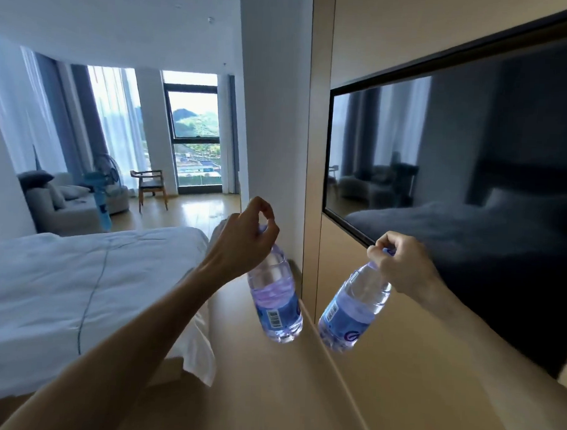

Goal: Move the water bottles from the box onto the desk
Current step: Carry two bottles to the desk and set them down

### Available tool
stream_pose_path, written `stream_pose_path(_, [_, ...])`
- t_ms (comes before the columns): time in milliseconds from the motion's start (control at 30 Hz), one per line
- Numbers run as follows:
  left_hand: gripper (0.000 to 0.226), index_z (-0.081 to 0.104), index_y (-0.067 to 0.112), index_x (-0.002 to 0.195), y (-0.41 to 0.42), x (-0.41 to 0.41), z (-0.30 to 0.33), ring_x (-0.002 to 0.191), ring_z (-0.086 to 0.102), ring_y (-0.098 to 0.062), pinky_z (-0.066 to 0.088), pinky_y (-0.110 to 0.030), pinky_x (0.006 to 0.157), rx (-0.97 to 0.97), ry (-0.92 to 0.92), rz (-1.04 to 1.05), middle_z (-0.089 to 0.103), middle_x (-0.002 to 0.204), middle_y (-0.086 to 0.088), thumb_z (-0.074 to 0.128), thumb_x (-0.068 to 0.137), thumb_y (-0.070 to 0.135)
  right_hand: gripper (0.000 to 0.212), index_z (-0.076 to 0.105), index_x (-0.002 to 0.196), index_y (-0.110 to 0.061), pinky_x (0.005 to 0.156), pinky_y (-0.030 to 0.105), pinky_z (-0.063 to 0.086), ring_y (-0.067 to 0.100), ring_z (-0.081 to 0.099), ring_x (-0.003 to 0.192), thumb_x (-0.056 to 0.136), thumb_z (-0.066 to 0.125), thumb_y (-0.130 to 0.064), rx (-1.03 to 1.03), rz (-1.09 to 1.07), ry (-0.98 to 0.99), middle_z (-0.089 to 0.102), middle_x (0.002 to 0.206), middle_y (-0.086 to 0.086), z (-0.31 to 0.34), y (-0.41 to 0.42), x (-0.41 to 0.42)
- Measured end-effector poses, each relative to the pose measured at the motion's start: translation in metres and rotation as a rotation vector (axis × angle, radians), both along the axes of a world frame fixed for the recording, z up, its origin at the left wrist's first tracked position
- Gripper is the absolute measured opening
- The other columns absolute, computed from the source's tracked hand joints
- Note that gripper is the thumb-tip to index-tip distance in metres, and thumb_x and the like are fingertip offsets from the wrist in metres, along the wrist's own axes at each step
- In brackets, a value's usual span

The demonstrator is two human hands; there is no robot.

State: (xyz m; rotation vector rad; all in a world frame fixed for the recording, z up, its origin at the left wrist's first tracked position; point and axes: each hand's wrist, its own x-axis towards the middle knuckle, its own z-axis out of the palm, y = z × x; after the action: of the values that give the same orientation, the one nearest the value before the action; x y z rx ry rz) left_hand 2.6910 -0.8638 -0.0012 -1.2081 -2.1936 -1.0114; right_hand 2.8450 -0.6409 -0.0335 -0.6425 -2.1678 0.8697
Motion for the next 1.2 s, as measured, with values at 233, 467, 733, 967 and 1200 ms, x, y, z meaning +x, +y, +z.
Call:
stream_pose_path(233, [0.015,0.048,0.015,0.108,0.03,-0.11,0.006,0.054,0.055,-0.01,0.039,-0.021,0.052,0.005,-0.021,0.124,0.059,0.064,0.007,0.05,0.097,0.025,0.02,0.054,0.064,-0.016,0.054,0.03,0.046,0.018,0.052,0.055,0.082,0.062,-0.021,0.012,0.1,0.014,0.058,0.055,-0.001,0.009,0.05,-0.137])
stream_pose_path(467, [0.017,0.051,0.012,0.108,0.064,-0.222,0.014,0.053,0.054,-0.009,0.038,-0.022,0.053,0.055,-0.01,0.231,0.054,0.058,0.013,0.052,0.096,0.023,0.015,0.058,0.072,-0.016,0.054,0.026,0.045,0.016,0.058,0.061,0.085,0.06,-0.022,0.091,0.185,0.007,0.061,0.062,0.0,0.018,0.102,-0.271])
stream_pose_path(733, [0.018,0.052,0.01,0.11,0.094,-0.355,0.009,0.056,0.053,-0.009,0.039,-0.021,0.055,0.111,-0.009,0.309,0.052,0.061,0.012,0.053,0.096,0.021,0.013,0.058,0.079,-0.014,0.044,0.013,0.033,0.007,0.052,0.058,0.09,0.059,-0.021,0.11,0.257,-0.026,0.058,0.065,-0.002,0.009,0.136,-0.413])
stream_pose_path(967, [0.017,0.052,0.013,0.109,0.126,-0.502,0.003,0.056,0.053,-0.011,0.041,-0.026,0.058,0.131,-0.004,0.311,0.052,0.06,0.012,0.053,0.095,0.023,0.013,0.06,0.081,-0.009,0.043,0.009,0.037,0.007,0.05,0.057,0.09,0.058,-0.019,0.141,0.288,-0.05,0.058,0.066,0.003,0.018,0.161,-0.558])
stream_pose_path(1200, [0.016,0.052,0.014,0.108,0.163,-0.641,0.016,0.058,0.055,-0.016,0.049,-0.032,0.063,0.146,0.005,0.317,0.057,0.068,0.002,0.053,0.094,0.023,0.013,0.059,0.083,-0.008,0.045,0.003,0.036,0.005,0.051,0.06,0.092,0.058,-0.018,0.145,0.279,-0.017,0.057,0.068,0.0,0.04,0.192,-0.691])
